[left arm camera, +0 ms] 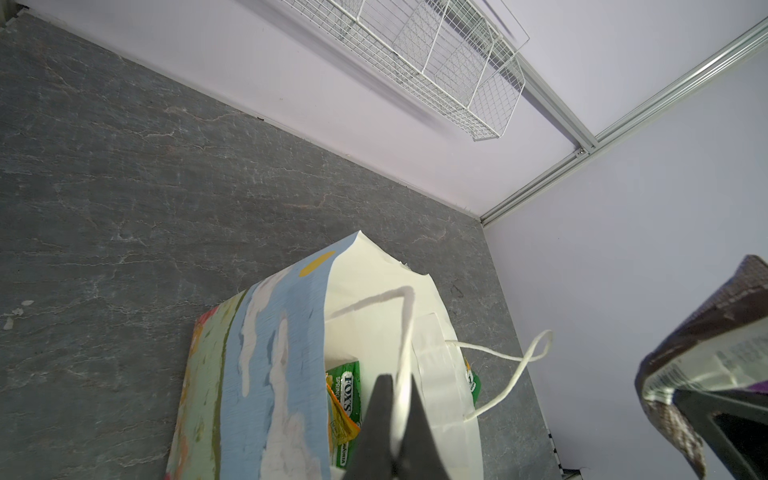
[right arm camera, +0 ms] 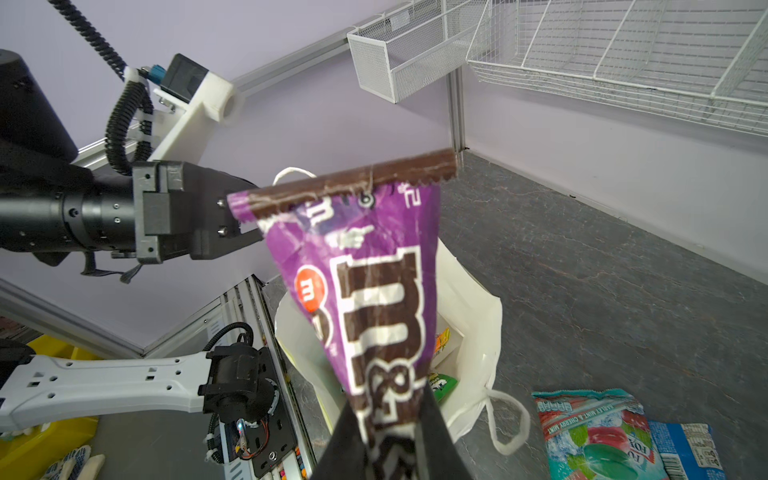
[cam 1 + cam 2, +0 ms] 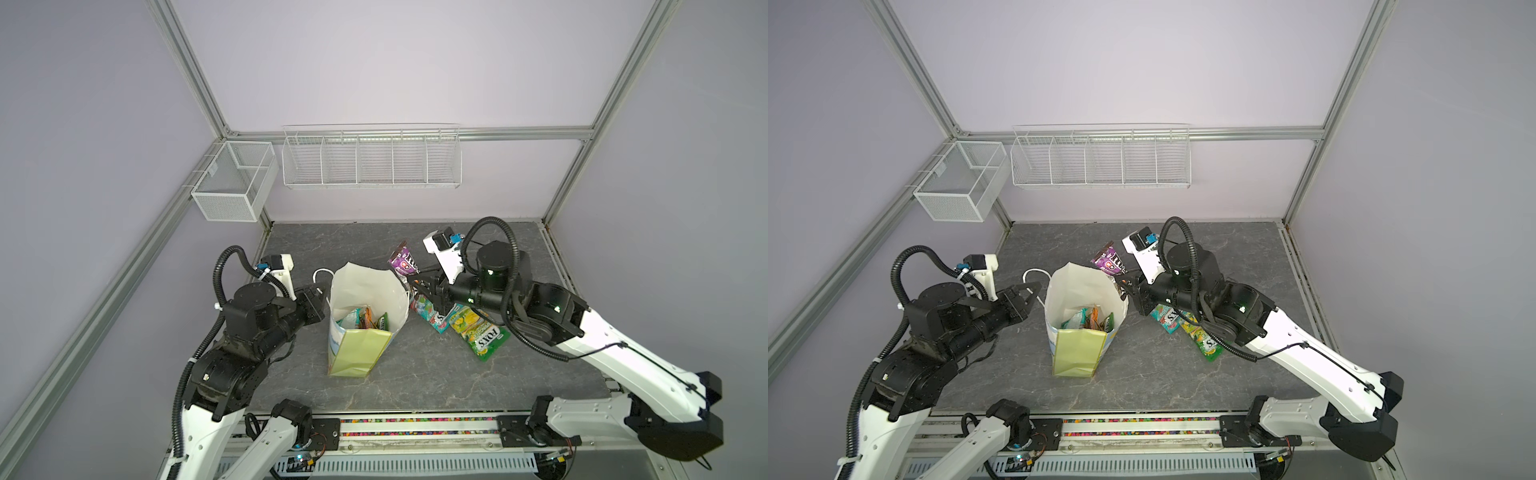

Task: Place the snacks into the paper bag
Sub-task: Place the snack in the paper bag.

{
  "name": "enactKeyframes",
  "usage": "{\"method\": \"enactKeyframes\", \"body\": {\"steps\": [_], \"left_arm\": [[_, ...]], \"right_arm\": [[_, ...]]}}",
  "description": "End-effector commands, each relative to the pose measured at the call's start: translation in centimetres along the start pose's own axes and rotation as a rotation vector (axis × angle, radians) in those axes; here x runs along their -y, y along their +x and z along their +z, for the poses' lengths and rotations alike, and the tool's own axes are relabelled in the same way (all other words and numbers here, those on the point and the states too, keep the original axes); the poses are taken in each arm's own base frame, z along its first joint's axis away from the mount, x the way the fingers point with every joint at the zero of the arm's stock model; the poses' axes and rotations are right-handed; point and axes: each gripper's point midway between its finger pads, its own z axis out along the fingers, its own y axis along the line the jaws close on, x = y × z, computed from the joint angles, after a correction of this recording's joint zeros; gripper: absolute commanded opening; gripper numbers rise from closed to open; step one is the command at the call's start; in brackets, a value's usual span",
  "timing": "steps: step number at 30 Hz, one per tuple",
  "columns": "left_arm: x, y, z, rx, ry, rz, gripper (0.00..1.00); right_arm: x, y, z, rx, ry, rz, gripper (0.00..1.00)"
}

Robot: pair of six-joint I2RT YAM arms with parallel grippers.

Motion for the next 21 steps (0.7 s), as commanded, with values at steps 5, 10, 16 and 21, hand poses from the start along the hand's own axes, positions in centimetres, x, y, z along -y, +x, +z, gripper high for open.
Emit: {"method": "enactKeyframes", "body": {"steps": [5,10,16,21], "left_arm": [[1.9,-1.3,-0.2,0.045,0.092,-0.021,0.00],[2.1,-1.3,0.1,0.041,0.102,-0.027,0.00],[2.1,-1.2,0.2,0.038,0.109,-0.030,0.00],[2.1,-1.0,0.3,0.034,0.116,-0.036,0.00]], "right_arm": [[-1.7,-1.4,0.0,0.065,-0.036,0.002,0.11],[-2.2,-0.9,0.7,0.055,-0.045,0.006,0.11],[-2.3,0.5,2.1,0.020,-0.047,0.018,0.12],[-2.6,1.3,3.0,-0.003,-0.055,0.027,0.13]]}}
